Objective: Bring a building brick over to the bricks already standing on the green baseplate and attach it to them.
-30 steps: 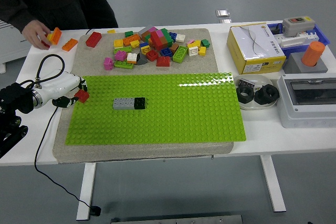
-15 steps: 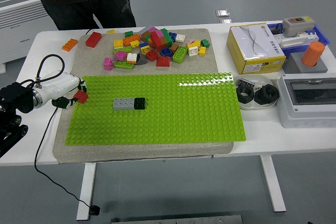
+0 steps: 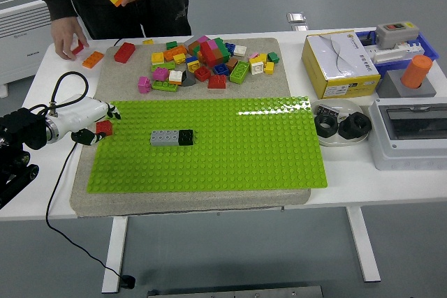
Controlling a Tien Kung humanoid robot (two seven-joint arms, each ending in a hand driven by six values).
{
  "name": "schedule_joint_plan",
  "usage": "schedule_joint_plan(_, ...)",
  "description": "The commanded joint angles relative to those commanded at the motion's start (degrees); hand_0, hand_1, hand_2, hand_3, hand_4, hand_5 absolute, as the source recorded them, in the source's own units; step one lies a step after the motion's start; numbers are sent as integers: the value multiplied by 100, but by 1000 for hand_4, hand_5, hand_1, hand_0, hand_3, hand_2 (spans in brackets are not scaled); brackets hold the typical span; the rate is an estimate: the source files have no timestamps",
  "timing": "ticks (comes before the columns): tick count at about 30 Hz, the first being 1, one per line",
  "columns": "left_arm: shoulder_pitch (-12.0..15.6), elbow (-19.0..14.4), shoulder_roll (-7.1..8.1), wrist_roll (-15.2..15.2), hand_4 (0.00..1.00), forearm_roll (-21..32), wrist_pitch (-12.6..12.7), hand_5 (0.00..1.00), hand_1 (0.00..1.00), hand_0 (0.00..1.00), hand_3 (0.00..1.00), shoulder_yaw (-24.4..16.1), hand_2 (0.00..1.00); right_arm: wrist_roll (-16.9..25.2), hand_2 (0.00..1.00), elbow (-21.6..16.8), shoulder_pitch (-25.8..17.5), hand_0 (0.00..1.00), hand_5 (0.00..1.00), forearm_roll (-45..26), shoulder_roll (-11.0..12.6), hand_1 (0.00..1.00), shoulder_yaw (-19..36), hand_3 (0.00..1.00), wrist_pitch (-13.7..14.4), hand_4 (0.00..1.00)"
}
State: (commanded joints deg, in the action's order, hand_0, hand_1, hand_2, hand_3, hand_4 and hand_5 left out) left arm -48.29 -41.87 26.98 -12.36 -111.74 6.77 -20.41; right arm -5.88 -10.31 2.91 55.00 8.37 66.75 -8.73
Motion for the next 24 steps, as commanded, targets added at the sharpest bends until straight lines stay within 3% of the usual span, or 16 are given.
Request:
schedule_joint_plan(13, -100, -182, 46, 167, 657, 117, -235, 2, 105, 59, 756, -100, 742, -2, 767, 0, -33, 704, 998, 0, -7, 629, 24, 897, 1, 928)
schedule_joint_plan(24, -132, 147, 21, 432, 703, 405, -631, 2, 110, 68, 750, -211, 736, 2, 767, 0, -21, 704, 998, 13, -19, 628, 63, 896, -5, 928)
